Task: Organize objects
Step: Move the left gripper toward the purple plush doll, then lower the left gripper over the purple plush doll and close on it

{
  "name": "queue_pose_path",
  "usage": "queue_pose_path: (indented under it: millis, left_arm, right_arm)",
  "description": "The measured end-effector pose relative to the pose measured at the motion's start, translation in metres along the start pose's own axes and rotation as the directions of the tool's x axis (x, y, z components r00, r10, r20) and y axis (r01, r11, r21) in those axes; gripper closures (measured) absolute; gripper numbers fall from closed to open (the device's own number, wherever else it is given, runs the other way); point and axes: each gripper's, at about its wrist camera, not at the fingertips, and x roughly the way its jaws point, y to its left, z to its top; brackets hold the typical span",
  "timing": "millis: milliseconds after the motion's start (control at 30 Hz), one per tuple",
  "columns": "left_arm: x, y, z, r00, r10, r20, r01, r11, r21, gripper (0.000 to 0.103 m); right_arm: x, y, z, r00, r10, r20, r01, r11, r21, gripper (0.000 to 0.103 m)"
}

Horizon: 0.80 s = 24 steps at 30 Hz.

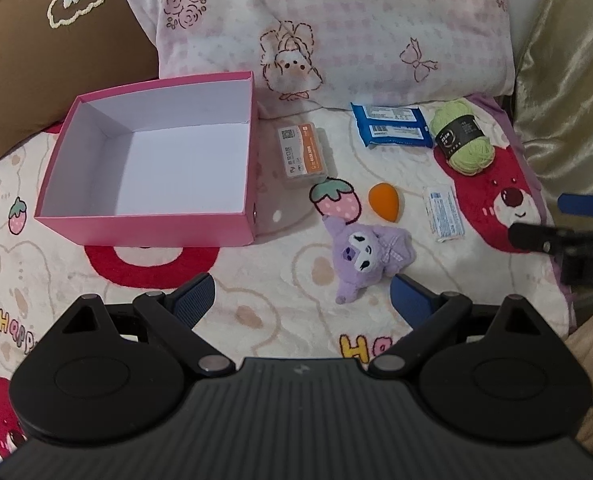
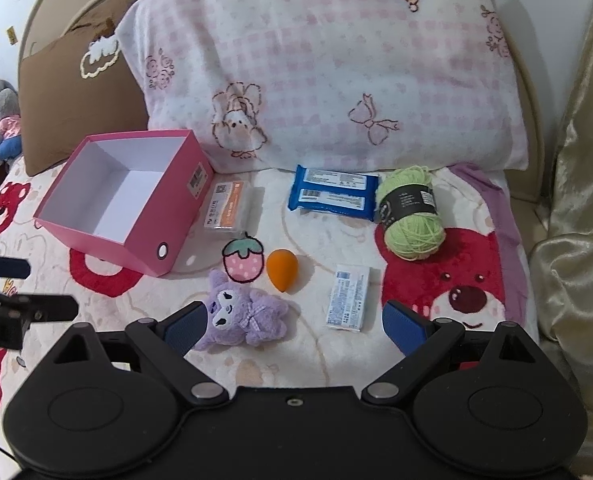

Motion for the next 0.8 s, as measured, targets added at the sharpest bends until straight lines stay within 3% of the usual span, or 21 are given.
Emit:
queue_pose_path:
  millis: [233,367,467,533,633,800]
  left_arm:
    - [0.013,-0.013,0.016,1.000,-0.006,0.021,0.006,1.000,0.007,0.010]
    - [0.032,-0.024,0.020,1.000,-0.023,0.007,0.022,0.999,0.035,0.024]
    - [0.048,-0.031,0.018,0.999,-0.043,0.023,0.043,0.999,0.026,0.025]
    - [0.056,-0.034,0.016,0.998,-0.037,0.051,0.035,0.999,0.026,0.025]
    - [0.067,-0.037,0.015,0.996,-0.028,0.087,0.024,0.999,0.039,0.025]
    - [0.086,-0.035,0.015,0.992,-0.075,0.102,0.073,0.997,0.023,0.025]
  right_arm:
    - [0.013,-0.007,-0.016,0.977,0.188,0.101,-0.174,0.976,-0.135,0.007]
    - [0.033,-0.017,-0.016,0.957,0.277,0.088,-0.266,0.956,-0.120,0.007]
    - [0.052,-0.023,-0.021,0.934,0.350,0.066,-0.346,0.936,-0.071,0.007]
    - [0.062,-0.019,-0.026,0.928,0.369,0.048,-0.365,0.927,-0.084,0.007]
    - [0.080,-0.008,-0.028,0.939,0.342,-0.030,-0.343,0.933,-0.109,0.007]
    - [0.106,0.002,-0.026,0.920,0.380,-0.095,-0.388,0.918,-0.084,0.007]
